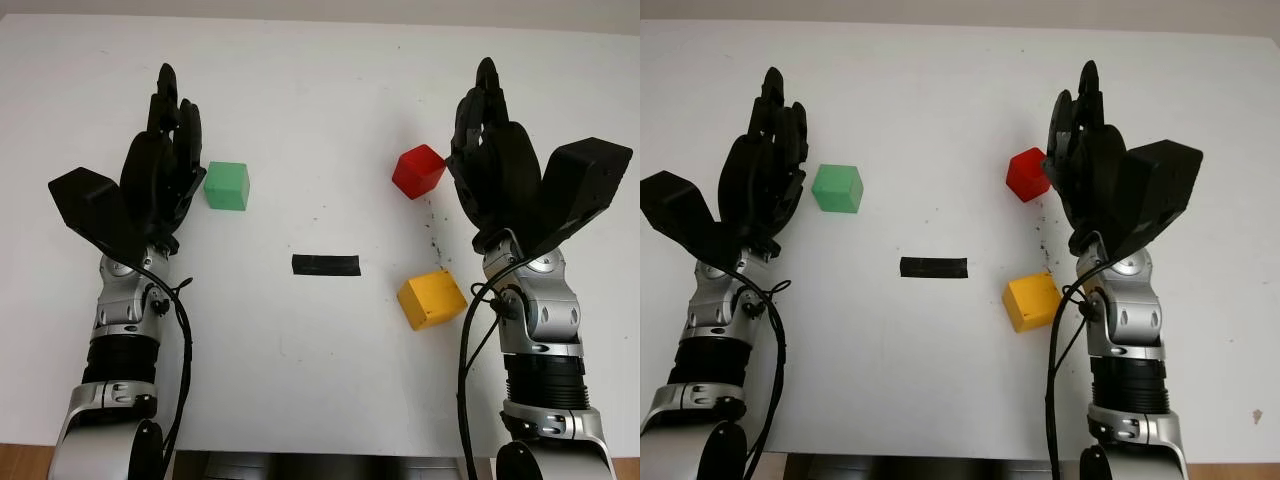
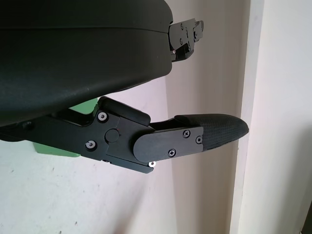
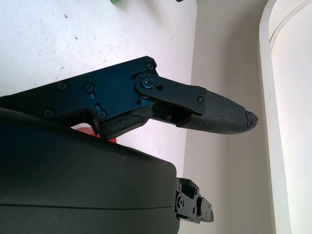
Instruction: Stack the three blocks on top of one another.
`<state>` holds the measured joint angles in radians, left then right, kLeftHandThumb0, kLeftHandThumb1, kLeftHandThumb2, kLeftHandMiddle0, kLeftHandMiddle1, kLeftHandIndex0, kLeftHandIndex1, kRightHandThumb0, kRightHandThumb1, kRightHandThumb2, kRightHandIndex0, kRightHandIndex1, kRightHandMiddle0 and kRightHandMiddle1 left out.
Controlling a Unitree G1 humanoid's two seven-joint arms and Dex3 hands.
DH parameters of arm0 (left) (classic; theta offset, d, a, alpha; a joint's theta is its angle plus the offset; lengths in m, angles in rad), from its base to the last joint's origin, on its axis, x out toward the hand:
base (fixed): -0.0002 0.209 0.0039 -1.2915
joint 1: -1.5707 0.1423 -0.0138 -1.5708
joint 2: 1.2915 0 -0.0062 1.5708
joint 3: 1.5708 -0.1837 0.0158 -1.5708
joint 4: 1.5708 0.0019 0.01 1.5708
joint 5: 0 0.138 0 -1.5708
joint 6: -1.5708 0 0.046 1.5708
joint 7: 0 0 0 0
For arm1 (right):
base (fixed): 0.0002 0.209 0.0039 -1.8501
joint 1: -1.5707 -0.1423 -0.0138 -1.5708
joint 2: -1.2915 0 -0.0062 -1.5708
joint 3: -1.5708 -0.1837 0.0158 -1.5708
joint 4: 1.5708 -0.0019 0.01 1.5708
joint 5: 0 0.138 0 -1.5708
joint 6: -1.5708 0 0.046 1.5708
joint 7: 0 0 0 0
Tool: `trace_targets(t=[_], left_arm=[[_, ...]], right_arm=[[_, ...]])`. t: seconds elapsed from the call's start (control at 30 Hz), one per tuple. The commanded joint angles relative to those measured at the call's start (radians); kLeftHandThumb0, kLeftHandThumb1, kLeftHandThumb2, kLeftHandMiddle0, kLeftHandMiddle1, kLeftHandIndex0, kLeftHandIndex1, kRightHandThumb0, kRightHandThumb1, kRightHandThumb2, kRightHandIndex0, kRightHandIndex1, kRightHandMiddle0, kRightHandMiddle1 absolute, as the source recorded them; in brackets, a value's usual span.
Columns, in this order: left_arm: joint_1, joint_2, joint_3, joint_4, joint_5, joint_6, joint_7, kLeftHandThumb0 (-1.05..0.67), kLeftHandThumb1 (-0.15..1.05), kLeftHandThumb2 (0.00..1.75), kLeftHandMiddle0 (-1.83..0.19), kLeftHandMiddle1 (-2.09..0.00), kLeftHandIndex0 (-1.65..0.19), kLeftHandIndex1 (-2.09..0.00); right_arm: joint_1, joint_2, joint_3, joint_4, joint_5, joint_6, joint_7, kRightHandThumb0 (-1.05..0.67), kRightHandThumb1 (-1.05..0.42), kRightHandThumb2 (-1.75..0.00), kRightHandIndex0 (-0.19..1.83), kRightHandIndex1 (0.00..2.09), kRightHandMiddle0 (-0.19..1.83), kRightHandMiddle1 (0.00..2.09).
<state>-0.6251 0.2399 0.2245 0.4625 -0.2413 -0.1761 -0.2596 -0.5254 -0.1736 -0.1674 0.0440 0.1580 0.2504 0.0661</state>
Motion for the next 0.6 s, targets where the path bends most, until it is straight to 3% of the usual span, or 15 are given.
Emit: trace_targets(t=[0.0, 0.4, 0.53, 0.57], left_arm=[[-0.006, 0.013, 0.012, -0.005, 0.002, -0.010, 0.007, -0.72, 1.05, 0.56, 0.19, 0.00, 0.19, 0.00], [-0.014, 0.000, 0.008, 0.019, 0.014, -0.011, 0.022, -0.73, 1.05, 0.57, 0.19, 0.00, 0.19, 0.00], [-0.009, -0.002, 0.008, 0.016, 0.018, -0.011, 0.031, -0.74, 1.05, 0.56, 0.19, -0.01, 0.19, 0.00], [-0.008, -0.001, 0.010, 0.016, 0.015, -0.012, 0.028, -0.74, 1.05, 0.57, 0.19, -0.01, 0.19, 0.00]], right_arm=[[-0.009, -0.013, -0.007, -0.012, 0.000, -0.002, 0.002, -0.77, -1.05, -0.71, -0.19, 0.00, -0.19, 0.00], [-0.042, -0.071, -0.036, 0.004, 0.016, 0.012, 0.043, -0.76, -1.05, -0.66, -0.19, 0.00, -0.19, 0.00], [-0.118, -0.170, -0.055, 0.054, -0.013, -0.027, 0.083, -0.65, -1.05, -0.32, -0.11, 0.05, -0.10, 0.05], [-0.138, -0.230, -0.028, 0.080, -0.074, -0.062, 0.097, -0.62, -1.05, -0.25, -0.06, 0.08, -0.06, 0.07]])
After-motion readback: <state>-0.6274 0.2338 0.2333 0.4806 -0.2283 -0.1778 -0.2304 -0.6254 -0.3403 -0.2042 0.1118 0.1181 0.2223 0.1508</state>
